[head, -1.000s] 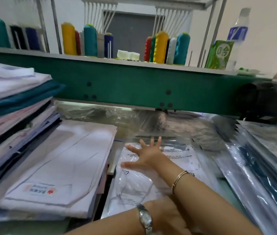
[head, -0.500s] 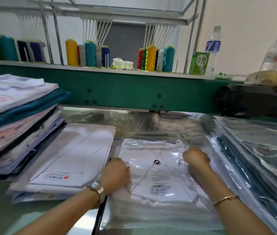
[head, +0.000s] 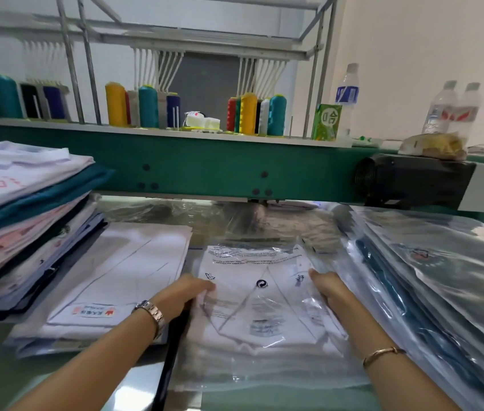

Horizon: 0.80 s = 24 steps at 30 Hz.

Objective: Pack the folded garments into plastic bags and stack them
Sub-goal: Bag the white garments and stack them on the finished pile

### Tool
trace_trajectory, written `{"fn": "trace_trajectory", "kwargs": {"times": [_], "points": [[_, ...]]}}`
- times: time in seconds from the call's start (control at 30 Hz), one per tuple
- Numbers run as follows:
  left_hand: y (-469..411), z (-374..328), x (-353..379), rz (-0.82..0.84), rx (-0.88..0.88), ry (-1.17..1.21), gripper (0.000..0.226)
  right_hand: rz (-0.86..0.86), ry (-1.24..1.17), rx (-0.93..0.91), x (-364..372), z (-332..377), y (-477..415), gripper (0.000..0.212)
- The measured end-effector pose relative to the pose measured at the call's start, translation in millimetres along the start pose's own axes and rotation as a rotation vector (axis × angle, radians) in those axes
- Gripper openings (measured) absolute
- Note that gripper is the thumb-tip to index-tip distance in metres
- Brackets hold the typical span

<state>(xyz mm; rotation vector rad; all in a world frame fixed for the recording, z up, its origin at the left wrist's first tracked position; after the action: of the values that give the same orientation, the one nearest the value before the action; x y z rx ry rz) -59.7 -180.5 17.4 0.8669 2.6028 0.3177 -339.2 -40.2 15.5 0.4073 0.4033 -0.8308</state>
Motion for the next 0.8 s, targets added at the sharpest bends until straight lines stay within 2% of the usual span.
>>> {"fn": "trace_trajectory", "kwargs": {"times": [0.17, 0.37, 0.43, 0.57, 0.67, 0.8], "points": [[11.4, -14.8, -2.1, -0.017, 0.012, 0.187, 0.016, -0.095, 0.069, -0.017, -4.8, 29.3, 20.0, 0.06], [42.5, -52.0, -19.4, -0.124, 0.081, 0.33, 0.029, -0.156, 0.091, -0.17, -28.5, 86.7, 50.7, 0.048], [57.1, -70.2, -26.0, -0.128, 0.115, 0.39, 0.025, -0.154, 0.114, -0.246, -42.6, 111.8, 62.0, 0.043], [84.4, -107.1, -25.0, -0.063, 0.152, 0.487, 0.028, -0.179, 0.195, -0.367, -82.3, 152.8, 86.9, 0.029], [104.4, -132.8, -4.6, -0.009, 0.178, 0.549, 0.012, -0.186, 0.145, -0.41, -125.7, 169.2, 98.2, 0.028], [118.2, -161.3, 38.8, 0.009, 0.182, 0.582, 0.027, -0.19, 0.068, -0.412, -196.0, 172.3, 106.7, 0.011]]}}
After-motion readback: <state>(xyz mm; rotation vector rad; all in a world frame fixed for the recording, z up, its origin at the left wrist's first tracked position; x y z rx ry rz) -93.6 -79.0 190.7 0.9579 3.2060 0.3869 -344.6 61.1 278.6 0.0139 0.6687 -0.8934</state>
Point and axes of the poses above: each hand's wrist, its own y-axis away from the middle knuckle, its own x-axis out of the palm, z = x × y, the point moved 2 cm from there along -y, towards the middle knuckle, and after that the axes turned 4 degrees about z, right-handed, at the moved point
